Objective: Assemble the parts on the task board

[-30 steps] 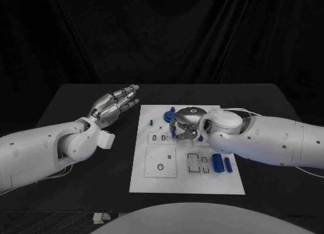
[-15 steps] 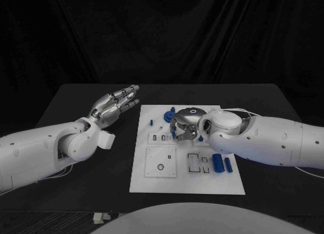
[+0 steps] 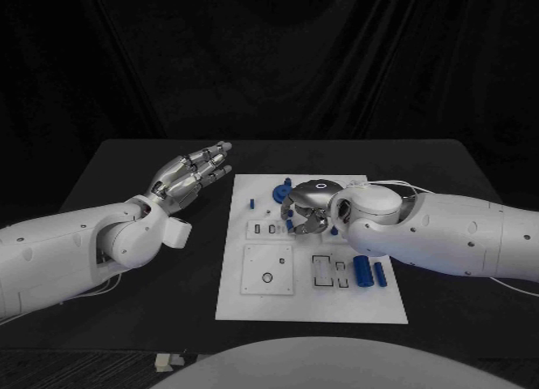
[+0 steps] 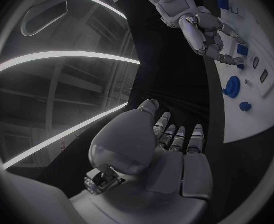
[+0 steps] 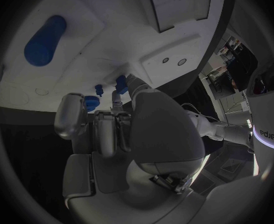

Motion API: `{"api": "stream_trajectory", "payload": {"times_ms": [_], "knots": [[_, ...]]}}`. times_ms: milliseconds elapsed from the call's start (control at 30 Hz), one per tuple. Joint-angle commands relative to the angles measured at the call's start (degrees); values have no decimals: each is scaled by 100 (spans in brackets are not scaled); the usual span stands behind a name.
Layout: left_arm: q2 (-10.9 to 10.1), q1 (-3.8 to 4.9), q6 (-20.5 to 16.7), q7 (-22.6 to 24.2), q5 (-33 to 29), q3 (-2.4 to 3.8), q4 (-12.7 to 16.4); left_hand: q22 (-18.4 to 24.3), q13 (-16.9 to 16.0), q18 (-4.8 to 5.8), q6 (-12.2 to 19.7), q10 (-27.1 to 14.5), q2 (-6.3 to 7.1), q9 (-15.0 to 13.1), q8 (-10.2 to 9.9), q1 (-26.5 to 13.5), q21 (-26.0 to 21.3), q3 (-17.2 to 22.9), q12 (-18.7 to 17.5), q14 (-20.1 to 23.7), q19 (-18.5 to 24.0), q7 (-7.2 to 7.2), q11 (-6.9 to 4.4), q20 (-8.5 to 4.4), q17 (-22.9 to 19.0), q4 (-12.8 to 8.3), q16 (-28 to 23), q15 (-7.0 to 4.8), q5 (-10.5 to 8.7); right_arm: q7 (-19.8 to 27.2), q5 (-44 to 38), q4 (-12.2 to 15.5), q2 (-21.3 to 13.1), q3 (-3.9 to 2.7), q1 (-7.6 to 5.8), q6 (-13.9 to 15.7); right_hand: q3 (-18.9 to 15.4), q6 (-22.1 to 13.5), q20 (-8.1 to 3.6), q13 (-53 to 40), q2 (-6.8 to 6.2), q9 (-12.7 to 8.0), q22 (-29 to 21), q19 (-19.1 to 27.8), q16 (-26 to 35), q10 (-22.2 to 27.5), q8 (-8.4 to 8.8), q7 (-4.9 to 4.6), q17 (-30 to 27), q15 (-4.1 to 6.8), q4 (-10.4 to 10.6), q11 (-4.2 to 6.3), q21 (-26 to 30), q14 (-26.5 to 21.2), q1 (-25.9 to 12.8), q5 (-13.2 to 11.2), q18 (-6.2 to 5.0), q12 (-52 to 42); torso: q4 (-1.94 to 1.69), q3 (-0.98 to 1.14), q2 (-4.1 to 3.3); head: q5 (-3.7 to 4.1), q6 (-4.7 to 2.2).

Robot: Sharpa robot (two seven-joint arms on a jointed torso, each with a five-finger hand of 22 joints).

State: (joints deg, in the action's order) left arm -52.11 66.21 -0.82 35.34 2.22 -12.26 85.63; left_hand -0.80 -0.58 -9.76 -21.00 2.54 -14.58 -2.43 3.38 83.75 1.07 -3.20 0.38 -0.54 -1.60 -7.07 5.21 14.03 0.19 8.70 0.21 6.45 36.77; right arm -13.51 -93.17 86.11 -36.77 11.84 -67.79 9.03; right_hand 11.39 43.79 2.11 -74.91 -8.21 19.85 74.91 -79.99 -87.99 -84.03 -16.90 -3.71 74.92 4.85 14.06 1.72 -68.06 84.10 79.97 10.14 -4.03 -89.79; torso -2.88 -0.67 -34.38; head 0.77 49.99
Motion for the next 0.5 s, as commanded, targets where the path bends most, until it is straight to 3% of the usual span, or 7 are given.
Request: {"api": "stream_trajectory", "payload": {"times_ms": [33, 300, 400, 500], "knots": [[3, -8, 62, 66, -3, 6, 10, -4, -8, -63, 0, 0, 14, -7, 38, -9, 24, 46, 29, 14, 3, -9, 43, 34, 2, 0, 12, 37, 28, -21, -42, -6, 5, -3, 17, -65, -15, -1, -1, -1509, -13, -5, 893, 30, 31, -597, 2, -10, 1246, -40, 8, -39, 27, 492, -34, -36, -60, -21, 1, -1, 2, 0, 1], [0, -10, 57, 66, -3, 6, 10, -4, -7, -64, 1, -6, 15, -7, 38, -18, 24, 62, 28, 14, 3, -10, 42, 31, 3, -5, 12, 37, 27, 3, -42, -13, 8, -3, 17, -54, -37, -88, 3, -1509, -38, -58, 890, 36, 46, -597, 42, -5, 1229, -44, 23, -40, 53, 485, -55, -103, -63, -21, 0, -1, 0, 3, 1], [-1, -10, 54, 64, -3, 6, 12, -4, -7, -64, 1, -6, 15, -7, 38, -18, 24, 62, 28, 14, 3, -10, 42, 31, 3, -5, 12, 37, 27, 39, -42, 2, -8, -3, 17, 0, -92, -388, -1, -1509, -91, -207, 879, 55, 69, -597, 196, 12, 1203, -39, 95, -28, 110, 474, -115, -357, -72, -21, 0, -1, -1, -1, 1], [-9, -11, 46, 61, -3, 6, 17, -4, -7, -64, 1, -6, 15, -7, 38, -18, 24, 62, 28, 14, 3, -10, 42, 31, 3, -5, 12, 37, 27, 88, -42, 41, -48, -3, 16, 106, -229, -656, -7, -1509, -233, -361, 870, 71, 93, -597, 323, 33, 1177, -28, 249, -16, 163, 462, -302, -695, -78, -21, 0, 0, 0, -13, 1]]}}
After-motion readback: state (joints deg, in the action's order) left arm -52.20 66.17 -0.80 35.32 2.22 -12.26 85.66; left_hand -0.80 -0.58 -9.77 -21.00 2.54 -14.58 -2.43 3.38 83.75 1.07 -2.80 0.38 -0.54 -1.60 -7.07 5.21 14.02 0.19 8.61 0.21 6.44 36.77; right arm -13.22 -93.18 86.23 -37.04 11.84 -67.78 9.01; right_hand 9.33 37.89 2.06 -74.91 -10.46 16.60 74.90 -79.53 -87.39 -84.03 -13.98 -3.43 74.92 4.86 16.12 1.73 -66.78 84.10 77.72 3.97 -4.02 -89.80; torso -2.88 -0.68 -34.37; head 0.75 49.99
